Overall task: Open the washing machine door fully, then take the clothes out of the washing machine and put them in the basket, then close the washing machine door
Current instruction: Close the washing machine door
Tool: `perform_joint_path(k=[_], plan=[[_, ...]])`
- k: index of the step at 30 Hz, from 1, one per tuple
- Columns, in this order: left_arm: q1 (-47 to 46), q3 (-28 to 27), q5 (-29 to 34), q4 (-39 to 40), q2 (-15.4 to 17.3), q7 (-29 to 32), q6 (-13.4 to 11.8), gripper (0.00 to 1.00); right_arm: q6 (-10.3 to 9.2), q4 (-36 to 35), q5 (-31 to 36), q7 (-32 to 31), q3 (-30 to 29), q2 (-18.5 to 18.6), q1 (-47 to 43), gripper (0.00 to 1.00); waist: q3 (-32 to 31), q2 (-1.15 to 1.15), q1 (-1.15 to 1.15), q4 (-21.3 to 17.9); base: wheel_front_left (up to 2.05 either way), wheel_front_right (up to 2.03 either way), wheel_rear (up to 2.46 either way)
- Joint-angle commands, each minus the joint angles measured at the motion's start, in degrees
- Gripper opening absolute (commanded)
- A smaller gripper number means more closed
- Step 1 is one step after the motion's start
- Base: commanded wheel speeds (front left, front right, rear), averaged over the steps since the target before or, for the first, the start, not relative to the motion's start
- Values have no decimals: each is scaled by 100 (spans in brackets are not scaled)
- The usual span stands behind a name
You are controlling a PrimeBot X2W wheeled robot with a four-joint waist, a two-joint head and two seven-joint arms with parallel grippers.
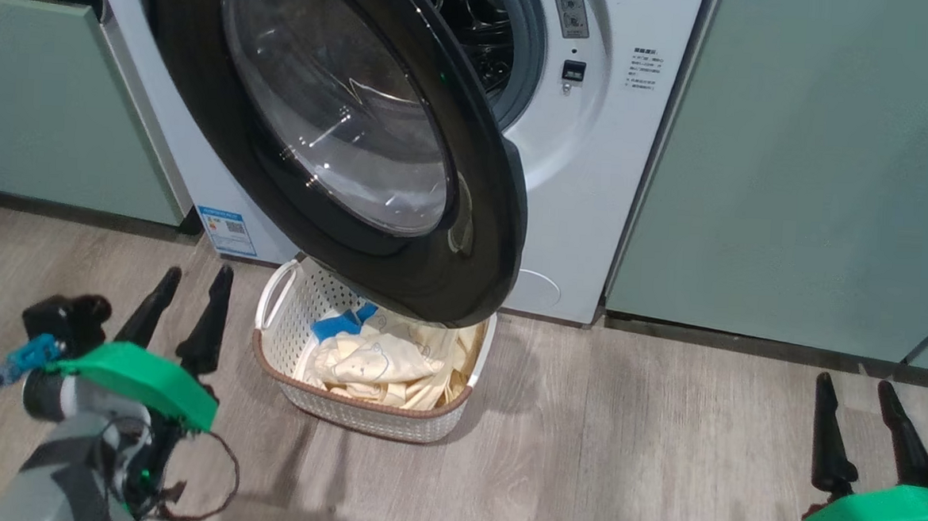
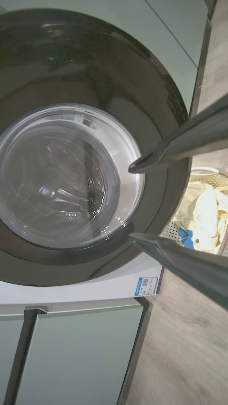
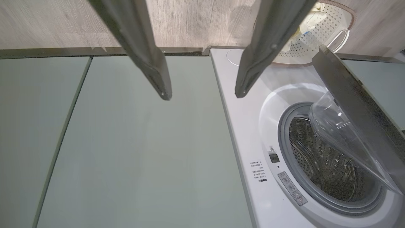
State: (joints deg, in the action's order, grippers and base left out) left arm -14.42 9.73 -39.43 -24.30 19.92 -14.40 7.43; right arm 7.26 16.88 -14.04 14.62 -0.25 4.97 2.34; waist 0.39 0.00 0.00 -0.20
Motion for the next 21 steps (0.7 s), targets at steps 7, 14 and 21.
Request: perform_joint_path(k=[7,14,21], plan=[[98,-797,540,473,-187,-59,5,100,23,-220,2,38,103,-15,67,100,-20,0,0,-6,0,0,0],[340,-871,969,486,-403,-60,5,100,23,-252,32,38,134,-56,31,100,-48,0,0,-14,0,0,0],[348,-862,1370,333,-464,-60,5,100,23,-255,31,38,117,-88,4,100,-56,0,0,-14,0,0,0]])
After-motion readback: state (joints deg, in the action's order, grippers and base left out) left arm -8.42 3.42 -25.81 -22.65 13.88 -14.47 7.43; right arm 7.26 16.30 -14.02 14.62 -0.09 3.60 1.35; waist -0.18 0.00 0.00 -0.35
